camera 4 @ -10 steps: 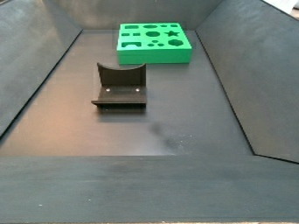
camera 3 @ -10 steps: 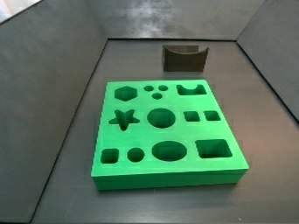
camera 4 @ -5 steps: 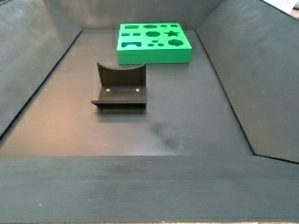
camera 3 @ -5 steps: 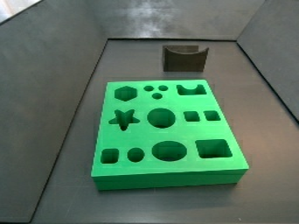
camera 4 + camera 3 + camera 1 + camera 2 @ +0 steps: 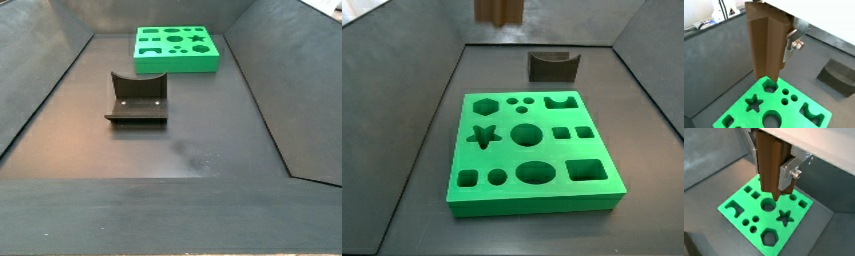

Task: Pick up the star object. Move up. Move to above the board. Insert the star object.
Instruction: Insert the star object.

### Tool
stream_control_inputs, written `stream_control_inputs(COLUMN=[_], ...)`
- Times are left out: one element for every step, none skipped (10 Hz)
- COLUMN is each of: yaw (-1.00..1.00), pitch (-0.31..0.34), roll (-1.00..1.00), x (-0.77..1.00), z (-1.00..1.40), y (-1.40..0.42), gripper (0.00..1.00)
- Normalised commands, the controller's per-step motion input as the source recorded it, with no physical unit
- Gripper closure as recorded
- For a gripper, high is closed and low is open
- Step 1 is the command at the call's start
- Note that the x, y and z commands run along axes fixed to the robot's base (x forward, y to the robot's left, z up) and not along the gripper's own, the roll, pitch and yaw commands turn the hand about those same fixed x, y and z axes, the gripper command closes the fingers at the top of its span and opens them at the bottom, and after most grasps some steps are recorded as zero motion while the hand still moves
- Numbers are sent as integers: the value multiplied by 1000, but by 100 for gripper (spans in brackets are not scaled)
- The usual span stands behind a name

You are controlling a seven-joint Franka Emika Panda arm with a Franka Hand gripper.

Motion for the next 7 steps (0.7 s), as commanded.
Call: stream_control_inputs(yaw=[66, 77, 69, 63, 0, 0, 0], pitch=[-131, -176, -196, -209, -220, -200, -159], roll=[106, 170, 143, 97, 81, 46, 0], x=[-191, -283, -309, -243, -180, -109, -14], z=[-834, -826, -826, -831, -826, -814, -663], y=[-100, -217, -200, -286, -323, -220, -94], gripper=[100, 100, 100, 100, 100, 100, 100])
